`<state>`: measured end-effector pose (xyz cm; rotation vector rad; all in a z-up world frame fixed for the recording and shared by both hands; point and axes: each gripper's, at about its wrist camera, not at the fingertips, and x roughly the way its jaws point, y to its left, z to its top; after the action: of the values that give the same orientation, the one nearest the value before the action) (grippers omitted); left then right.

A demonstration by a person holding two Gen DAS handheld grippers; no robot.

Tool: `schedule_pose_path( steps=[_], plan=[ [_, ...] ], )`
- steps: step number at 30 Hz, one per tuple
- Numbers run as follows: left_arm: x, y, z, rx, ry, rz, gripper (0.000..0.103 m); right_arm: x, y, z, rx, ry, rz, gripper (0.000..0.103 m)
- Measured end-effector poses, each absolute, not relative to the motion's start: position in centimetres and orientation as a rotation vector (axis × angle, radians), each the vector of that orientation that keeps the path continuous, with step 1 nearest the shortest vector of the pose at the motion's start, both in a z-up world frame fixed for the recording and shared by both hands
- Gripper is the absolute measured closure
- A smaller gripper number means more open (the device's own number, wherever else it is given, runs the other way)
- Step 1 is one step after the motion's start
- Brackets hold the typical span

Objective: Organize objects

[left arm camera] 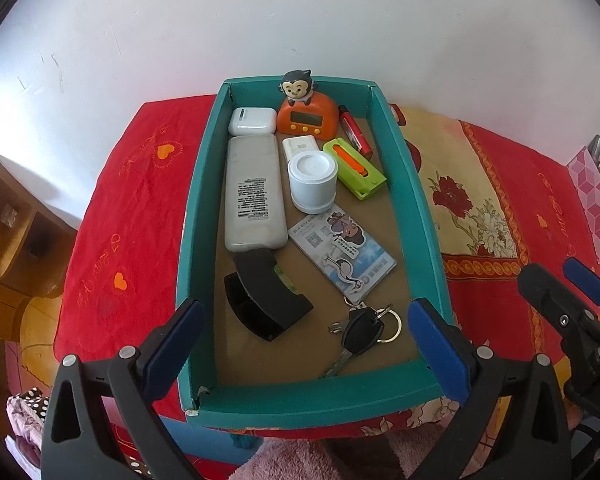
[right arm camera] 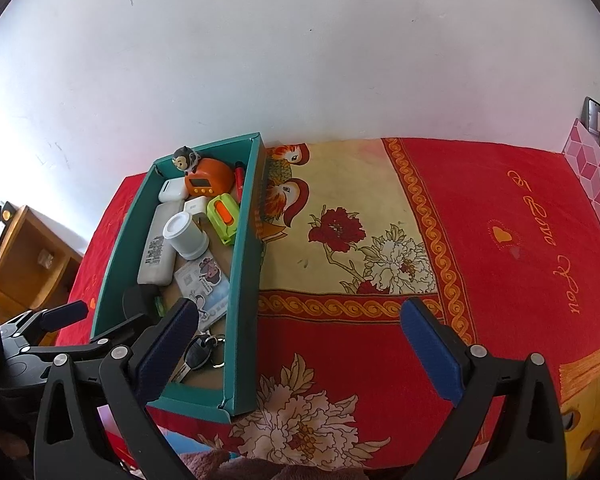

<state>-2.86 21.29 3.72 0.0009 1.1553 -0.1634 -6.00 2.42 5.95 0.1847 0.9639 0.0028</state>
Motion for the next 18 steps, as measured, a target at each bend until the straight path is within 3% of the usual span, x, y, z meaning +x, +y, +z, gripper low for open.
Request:
schedule_pose_path(
  steps=[18],
  plan=[
    [-3.47,20.63,3.96,0.010,1.148,-0.176,0.000,-6.08,2.07,6.15,0.183,0.964,0.005,0.000]
  ],
)
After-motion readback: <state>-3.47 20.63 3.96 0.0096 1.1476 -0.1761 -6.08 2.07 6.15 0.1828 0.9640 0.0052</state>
